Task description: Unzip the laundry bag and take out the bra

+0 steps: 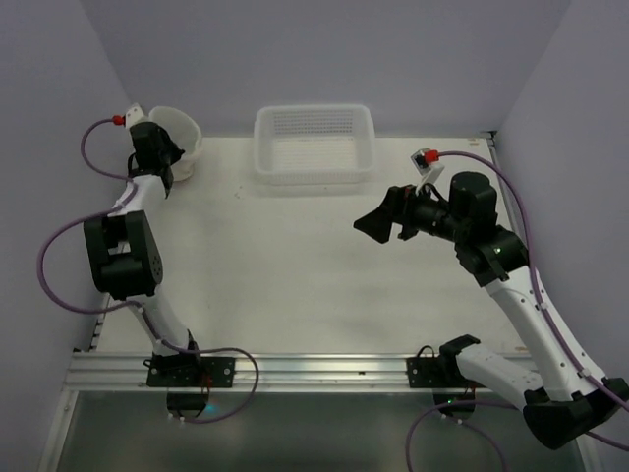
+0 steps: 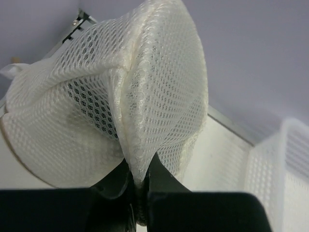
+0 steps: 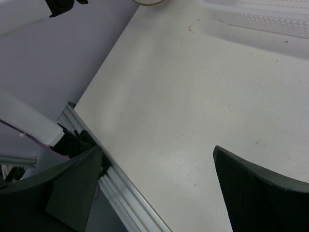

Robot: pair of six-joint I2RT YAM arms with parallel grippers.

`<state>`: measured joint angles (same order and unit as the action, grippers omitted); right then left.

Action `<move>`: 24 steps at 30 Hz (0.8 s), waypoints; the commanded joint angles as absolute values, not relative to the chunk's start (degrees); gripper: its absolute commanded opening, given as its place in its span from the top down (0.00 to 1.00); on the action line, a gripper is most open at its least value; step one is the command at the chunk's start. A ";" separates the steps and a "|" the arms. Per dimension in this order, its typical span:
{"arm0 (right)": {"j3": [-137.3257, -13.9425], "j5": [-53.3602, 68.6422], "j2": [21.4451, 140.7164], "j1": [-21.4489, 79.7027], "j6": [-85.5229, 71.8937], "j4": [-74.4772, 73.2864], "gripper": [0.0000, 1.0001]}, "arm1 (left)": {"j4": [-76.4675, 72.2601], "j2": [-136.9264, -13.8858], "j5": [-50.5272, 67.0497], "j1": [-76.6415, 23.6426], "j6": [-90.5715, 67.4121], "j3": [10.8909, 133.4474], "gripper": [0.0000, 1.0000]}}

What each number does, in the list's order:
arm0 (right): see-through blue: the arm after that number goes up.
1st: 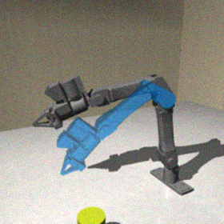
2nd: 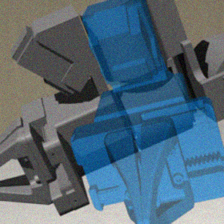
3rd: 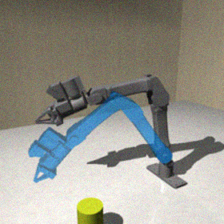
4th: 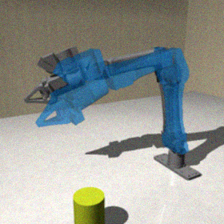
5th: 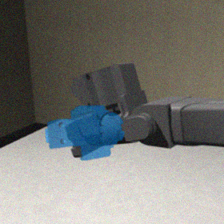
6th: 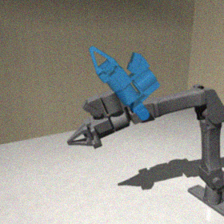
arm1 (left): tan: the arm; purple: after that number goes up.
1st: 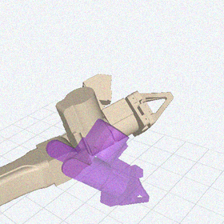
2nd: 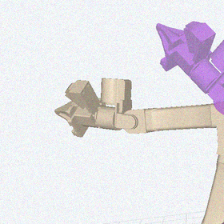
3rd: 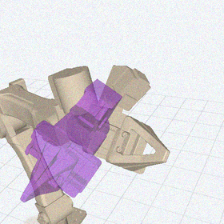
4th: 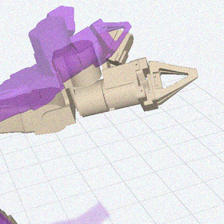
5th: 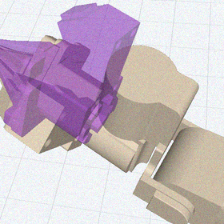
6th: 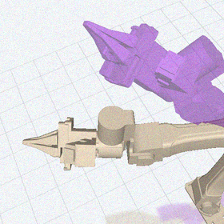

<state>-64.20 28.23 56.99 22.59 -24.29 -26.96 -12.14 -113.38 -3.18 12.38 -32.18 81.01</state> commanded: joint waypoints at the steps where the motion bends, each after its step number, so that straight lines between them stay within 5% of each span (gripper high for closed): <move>1: -64.25 31.29 52.66 22.76 -22.59 -28.13 0.01 | -2.74 -98.20 -8.16 6.95 -19.63 74.03 1.00; 14: -51.95 27.43 38.86 22.76 -26.10 -29.35 0.01 | 26.53 -71.29 -37.66 -12.82 -6.06 59.86 1.00; 19: -50.80 25.32 35.07 22.76 -26.98 -30.50 0.01 | 30.23 -71.89 -55.77 -21.69 -5.89 56.96 1.00; 24: -50.45 23.30 34.37 22.68 -26.90 -32.25 0.01 | 40.48 -83.56 -59.76 -32.85 -14.74 58.97 1.00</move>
